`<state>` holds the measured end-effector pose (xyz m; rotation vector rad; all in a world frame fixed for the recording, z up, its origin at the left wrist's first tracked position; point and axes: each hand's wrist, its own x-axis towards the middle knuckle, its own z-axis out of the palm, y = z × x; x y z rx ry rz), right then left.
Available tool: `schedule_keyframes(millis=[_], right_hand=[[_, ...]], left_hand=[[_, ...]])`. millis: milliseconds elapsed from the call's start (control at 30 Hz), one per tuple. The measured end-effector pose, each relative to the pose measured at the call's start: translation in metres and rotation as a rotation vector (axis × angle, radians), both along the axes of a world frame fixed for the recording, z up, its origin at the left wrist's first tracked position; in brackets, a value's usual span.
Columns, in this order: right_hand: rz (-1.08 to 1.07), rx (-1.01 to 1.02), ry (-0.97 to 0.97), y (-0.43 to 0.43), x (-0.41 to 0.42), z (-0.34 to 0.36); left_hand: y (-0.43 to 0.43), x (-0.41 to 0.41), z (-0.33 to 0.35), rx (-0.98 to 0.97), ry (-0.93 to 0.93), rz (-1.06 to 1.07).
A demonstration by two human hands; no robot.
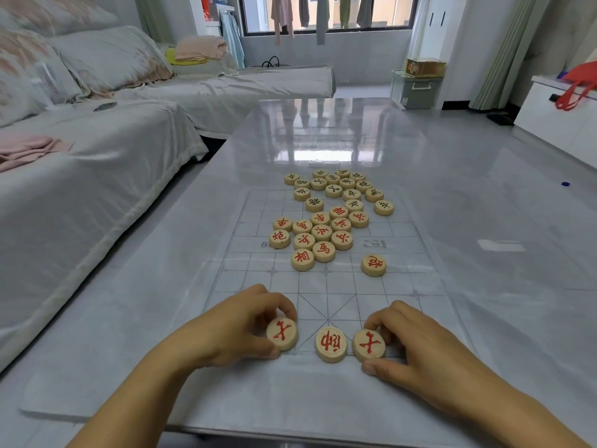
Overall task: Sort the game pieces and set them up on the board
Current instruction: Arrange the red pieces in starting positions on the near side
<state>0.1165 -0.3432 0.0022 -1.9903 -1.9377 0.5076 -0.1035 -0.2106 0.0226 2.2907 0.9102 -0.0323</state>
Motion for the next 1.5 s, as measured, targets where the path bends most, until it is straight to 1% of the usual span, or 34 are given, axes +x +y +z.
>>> schedule_keyframes(millis=[200,300,367,600,1033,1500], right_hand=[[0.000,-0.014,0.003,0.002,0.001,-0.001],[-0.001,-0.022,-0.007,0.003,0.001,-0.001],[-0.001,-0.026,-0.012,0.003,0.002,-0.001],[0.010,-0.028,-0.016,0.003,0.002,-0.001],[0.027,-0.001,0.009,0.003,0.004,-0.006],[0.031,-0.061,-0.002,0.006,0.005,0.000]], left_hand=[[-0.008,-0.002,-0.002,0.018,0.007,-0.012],[-0.011,0.000,-0.003,-0.017,-0.013,0.058],[-0.014,0.001,-0.004,0.003,-0.036,0.083],[-0.017,0.004,-0.004,0.015,-0.051,0.028],[-0.018,0.007,-0.005,0.039,-0.052,0.000],[-0.016,0.010,-0.003,0.037,0.013,-0.005]])
